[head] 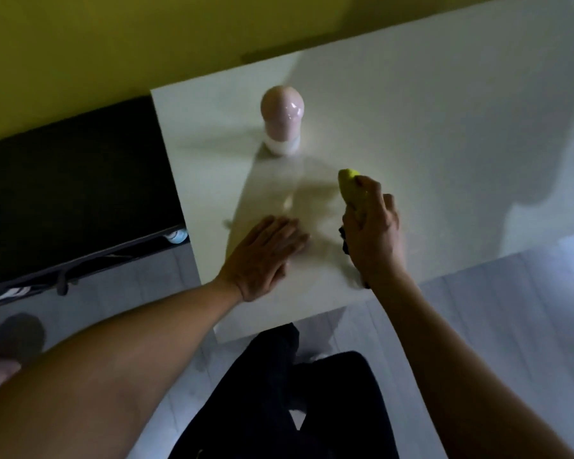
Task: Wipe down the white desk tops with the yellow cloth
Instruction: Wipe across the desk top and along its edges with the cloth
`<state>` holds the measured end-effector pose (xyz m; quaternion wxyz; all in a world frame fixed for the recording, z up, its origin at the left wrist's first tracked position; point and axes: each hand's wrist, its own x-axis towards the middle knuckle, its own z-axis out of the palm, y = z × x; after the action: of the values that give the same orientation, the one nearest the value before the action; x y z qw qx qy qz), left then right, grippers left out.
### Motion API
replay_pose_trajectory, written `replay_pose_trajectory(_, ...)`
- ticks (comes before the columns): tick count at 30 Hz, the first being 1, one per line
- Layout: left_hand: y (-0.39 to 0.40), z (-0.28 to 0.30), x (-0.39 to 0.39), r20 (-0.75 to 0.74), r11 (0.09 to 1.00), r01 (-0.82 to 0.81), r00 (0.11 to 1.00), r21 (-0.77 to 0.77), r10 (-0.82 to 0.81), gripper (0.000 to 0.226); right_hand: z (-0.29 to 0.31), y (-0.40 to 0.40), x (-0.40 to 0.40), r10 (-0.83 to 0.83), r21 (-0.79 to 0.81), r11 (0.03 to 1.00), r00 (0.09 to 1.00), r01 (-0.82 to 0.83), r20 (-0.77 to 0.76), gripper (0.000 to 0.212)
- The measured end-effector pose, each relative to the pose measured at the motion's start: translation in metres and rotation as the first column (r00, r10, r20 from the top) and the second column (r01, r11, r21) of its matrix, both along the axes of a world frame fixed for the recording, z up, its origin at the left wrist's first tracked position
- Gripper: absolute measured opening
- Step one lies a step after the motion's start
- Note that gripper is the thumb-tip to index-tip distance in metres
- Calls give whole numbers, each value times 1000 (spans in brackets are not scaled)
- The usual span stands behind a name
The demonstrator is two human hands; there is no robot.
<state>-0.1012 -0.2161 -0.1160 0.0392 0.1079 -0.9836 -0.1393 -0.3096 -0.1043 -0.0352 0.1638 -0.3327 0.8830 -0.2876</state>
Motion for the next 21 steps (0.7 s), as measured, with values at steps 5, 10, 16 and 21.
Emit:
replay_pose_trajectory(5, 20, 1, 2, 5, 986, -159, 987, -52, 160, 64, 2, -36, -8, 301, 49, 953, 953, -300, -26, 64)
replay_pose_trajectory(10, 61, 5, 4, -42, 775, -632, 774, 30, 632, 60, -11, -73, -4, 628, 67, 778, 770, -625, -110, 70)
replay_pose_trajectory(16, 126, 14, -25, 79, 376, -926, 376, 22, 923, 75, -44, -82, -16, 818, 127, 525, 458, -841, -348, 55)
replay_pose_trajectory(21, 152, 12, -51, 59, -24, -998, -20, 56, 998, 58, -58, -83, -22, 929, 99, 313, 283, -945, -236, 55)
